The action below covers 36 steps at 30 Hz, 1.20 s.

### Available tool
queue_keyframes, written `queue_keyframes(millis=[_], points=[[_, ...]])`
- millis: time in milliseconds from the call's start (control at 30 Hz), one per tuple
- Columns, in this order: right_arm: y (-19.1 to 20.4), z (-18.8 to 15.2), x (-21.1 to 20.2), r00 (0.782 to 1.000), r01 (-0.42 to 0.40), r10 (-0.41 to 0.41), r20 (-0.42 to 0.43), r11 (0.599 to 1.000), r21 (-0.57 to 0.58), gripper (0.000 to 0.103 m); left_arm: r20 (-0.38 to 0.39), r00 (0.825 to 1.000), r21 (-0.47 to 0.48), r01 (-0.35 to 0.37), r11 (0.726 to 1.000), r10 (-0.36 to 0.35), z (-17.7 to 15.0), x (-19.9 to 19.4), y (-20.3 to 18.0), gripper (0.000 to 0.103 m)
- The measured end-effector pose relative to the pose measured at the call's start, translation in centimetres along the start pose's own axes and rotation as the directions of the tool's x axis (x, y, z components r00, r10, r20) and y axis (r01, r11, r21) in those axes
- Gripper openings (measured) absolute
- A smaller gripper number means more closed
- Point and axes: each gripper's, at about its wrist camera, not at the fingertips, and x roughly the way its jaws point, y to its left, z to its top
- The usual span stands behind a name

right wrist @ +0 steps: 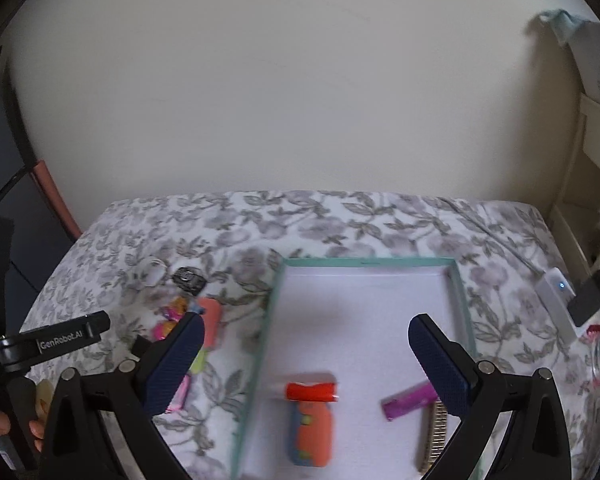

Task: Organize rigid objects
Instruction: 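Grasp the white charger cube with the right tool while the left tool grasps the cream hair clip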

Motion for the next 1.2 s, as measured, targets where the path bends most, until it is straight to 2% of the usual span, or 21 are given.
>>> queue_keyframes(millis=[167, 333, 467, 667, 767, 900, 1133, 1200], points=[[2.3, 0.1, 1.5, 0.998, -0.045, 0.045, -0.034, 0.999, 0.007, 0.103, -0.027, 0.998, -0.033, -0.050, 0.998, 0.049, 0.0, 1.2, 2.6, 0.097], [4.7, -0.8, 4.1, 0.992, -0.083, 0.082, -0.093, 0.997, -0.003, 0.103, -0.101, 0.994, -0.086, -0.039, 0.995, 0.030, -0.4, 3.5, 4.2, 0.097], [6.8, -2.5, 6.6, 0.983, -0.105, 0.097, -0.159, 0.993, -0.047, 0.103, -0.165, 0.985, -0.114, -0.065, 0.991, 0.046, -1.0, 5.8, 4.8, 0.097], [8.2, -4.8, 9.1, 0.961, -0.140, 0.123, -0.247, 0.989, -0.052, 0.103, -0.266, 0.962, -0.185, -0.112, 0.976, 0.060, -2.1, 9.2, 5.8, 0.097], [8.7, -5.3, 9.6, 0.951, -0.170, 0.153, -0.269, 0.985, -0.041, 0.099, -0.282, 0.957, -0.205, -0.126, 0.971, 0.065, -2.5, 9.8, 6.3, 0.097], [9.6, -6.1, 10.2, 0.936, -0.205, 0.187, -0.297, 0.978, -0.032, 0.091, -0.277, 0.959, -0.229, -0.127, 0.965, 0.061, -2.7, 9.8, 6.8, 0.097], [11.1, -6.9, 10.5, 0.916, -0.267, 0.241, -0.321, 0.963, -0.039, 0.085, -0.284, 0.959, -0.258, -0.089, 0.962, 0.013, -2.5, 10.2, 7.3, 0.097], [11.4, -7.1, 10.6, 0.912, -0.277, 0.247, -0.328, 0.960, -0.047, 0.080, -0.283, 0.959, -0.260, -0.076, 0.963, -0.001, -2.5, 10.2, 7.3, 0.097]])
